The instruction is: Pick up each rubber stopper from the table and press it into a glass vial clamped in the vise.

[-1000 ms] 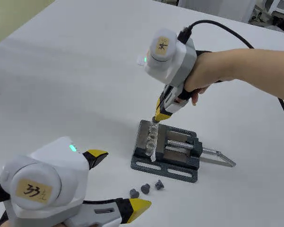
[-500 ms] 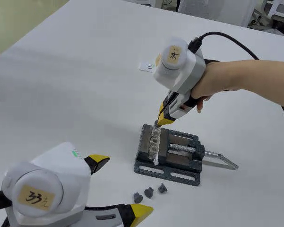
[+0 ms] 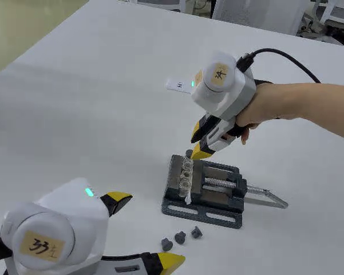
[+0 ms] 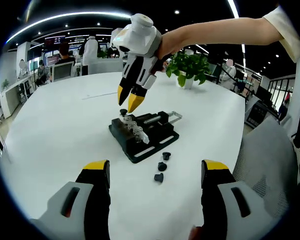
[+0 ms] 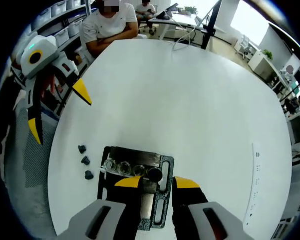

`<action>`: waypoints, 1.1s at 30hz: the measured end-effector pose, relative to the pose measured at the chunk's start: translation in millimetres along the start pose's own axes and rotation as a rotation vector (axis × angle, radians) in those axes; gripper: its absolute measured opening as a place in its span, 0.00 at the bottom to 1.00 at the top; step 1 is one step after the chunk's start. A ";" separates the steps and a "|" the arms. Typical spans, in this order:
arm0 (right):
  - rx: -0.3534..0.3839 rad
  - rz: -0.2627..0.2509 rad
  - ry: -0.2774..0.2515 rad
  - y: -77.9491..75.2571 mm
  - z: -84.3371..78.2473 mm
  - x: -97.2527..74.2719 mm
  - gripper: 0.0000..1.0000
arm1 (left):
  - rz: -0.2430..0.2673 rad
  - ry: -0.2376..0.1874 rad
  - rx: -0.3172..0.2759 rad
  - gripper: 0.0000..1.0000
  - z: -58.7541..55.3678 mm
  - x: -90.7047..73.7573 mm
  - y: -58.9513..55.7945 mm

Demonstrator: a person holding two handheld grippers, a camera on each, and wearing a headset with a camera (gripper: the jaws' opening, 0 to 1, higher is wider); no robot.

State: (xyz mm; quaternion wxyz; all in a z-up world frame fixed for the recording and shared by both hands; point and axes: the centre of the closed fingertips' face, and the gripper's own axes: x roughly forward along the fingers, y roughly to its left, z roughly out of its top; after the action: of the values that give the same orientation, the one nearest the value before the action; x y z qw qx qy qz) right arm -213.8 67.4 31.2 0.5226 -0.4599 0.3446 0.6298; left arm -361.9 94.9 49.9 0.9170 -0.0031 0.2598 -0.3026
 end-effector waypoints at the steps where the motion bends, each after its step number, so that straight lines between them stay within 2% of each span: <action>1: 0.000 -0.002 -0.004 1.7 -0.5 0.3 0.21 | 0.001 0.000 0.001 0.73 -0.2 -0.1 0.3; 4: 0.003 -0.006 -0.042 3.3 2.3 -1.3 0.24 | 0.002 0.001 0.001 0.73 -0.8 -1.2 0.7; 5: 0.006 0.000 -0.052 6.8 2.0 -2.5 0.26 | 0.001 0.001 0.001 0.73 -0.9 -1.5 0.8; 6: -0.007 0.026 -0.073 14.0 4.0 -3.0 0.29 | 0.002 0.001 0.002 0.73 -1.5 -2.1 1.2; 9: -0.015 0.018 -0.090 21.4 4.4 -5.6 0.36 | 0.003 0.002 0.004 0.73 -1.9 -2.8 1.7; 12: -0.010 0.011 -0.118 24.0 5.0 -7.0 0.39 | 0.004 0.001 0.005 0.73 -2.3 -3.9 2.3; 14: -0.008 0.011 -0.146 31.7 6.3 -11.2 0.40 | 0.005 0.002 0.007 0.73 -2.4 -4.2 2.4; 21: 0.007 -0.017 -0.197 45.3 2.0 -21.0 0.39 | 0.000 -0.010 -0.005 0.73 -0.2 -7.4 2.7; 24: 0.018 -0.027 -0.220 52.0 0.0 -24.8 0.39 | -0.002 -0.006 0.007 0.72 -0.2 -8.8 3.4; 33: 0.042 -0.022 -0.258 85.5 -11.8 -21.4 0.37 | 0.002 0.020 0.035 0.72 -3.0 -12.2 4.5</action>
State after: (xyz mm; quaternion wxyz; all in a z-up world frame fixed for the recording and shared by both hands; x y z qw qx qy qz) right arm -294.0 30.8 43.3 0.5790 -0.3678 0.2822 0.6707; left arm -369.2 105.8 52.3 0.9146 0.0163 0.2634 -0.3065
